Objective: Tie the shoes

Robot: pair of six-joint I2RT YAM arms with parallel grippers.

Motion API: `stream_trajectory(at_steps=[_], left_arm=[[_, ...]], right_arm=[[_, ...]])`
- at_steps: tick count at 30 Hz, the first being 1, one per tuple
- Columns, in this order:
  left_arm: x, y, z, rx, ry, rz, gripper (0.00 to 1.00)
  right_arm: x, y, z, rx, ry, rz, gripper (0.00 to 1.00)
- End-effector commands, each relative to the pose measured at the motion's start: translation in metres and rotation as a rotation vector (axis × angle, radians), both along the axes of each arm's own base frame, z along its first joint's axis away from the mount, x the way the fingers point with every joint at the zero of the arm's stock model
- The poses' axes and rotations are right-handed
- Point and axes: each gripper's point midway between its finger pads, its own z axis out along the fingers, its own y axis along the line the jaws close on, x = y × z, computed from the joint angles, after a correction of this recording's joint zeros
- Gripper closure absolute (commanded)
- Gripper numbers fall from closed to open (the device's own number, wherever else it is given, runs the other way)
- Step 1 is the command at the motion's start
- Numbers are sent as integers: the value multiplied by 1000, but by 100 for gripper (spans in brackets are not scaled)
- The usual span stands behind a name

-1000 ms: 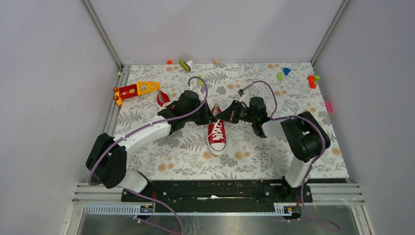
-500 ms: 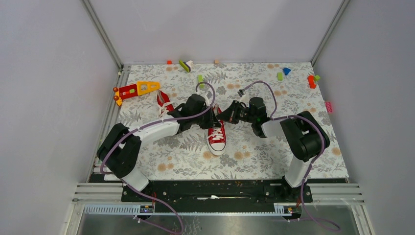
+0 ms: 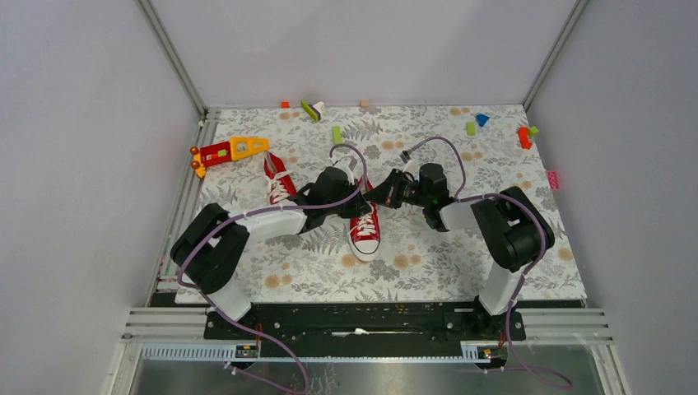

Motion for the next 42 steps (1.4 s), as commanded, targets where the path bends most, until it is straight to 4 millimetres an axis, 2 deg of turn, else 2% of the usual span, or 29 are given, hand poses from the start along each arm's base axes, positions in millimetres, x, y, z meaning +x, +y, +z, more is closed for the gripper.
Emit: stream_trajectory(at_steps=[1,8,10,18,28,33,38,42], left_arm=[[23,-6,14,-25,-150,33,100],[31,-9,14,-34,-220,33,100],[33,-10,19,-61,-262,33,100],[33,-8,17,-87,-343,39,100],[27,-19,21,-219,-419,-1,100],[27,-17,18,-213,-427,1,100],[30,-8,18,-160,-475,12,100],[30,-3,16,-118,-510,5,100]], right_arm=[[11,1,20,24,-60,-12,100],[11,0,21,26,-49,-21,100],[10,0,21,24,-44,-25,100],[10,0,24,35,-41,-29,100],[6,0,36,71,-8,-39,100],[2,-6,37,27,25,-61,100],[3,-12,27,-38,45,-91,100],[6,-10,28,-42,48,-91,100]])
